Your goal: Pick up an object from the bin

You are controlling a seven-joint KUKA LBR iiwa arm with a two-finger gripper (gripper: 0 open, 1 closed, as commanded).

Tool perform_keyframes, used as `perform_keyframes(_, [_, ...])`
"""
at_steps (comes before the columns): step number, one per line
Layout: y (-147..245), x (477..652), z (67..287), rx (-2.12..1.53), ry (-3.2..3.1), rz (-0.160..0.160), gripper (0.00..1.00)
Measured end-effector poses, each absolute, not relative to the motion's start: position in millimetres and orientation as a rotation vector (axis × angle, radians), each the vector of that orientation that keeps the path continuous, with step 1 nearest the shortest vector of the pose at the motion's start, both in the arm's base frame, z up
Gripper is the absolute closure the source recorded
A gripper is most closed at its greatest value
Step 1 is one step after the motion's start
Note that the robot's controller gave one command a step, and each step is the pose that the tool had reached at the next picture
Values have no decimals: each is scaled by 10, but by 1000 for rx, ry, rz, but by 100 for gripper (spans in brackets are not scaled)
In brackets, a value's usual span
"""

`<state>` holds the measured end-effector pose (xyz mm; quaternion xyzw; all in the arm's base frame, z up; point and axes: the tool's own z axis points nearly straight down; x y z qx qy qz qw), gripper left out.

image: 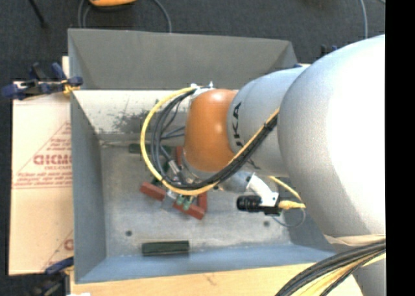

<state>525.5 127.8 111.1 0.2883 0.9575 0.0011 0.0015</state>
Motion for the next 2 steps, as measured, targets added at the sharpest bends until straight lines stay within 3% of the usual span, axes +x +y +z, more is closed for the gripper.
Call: perform_keyframes(2, [1270,5244,1249,896,3014,-3,100])
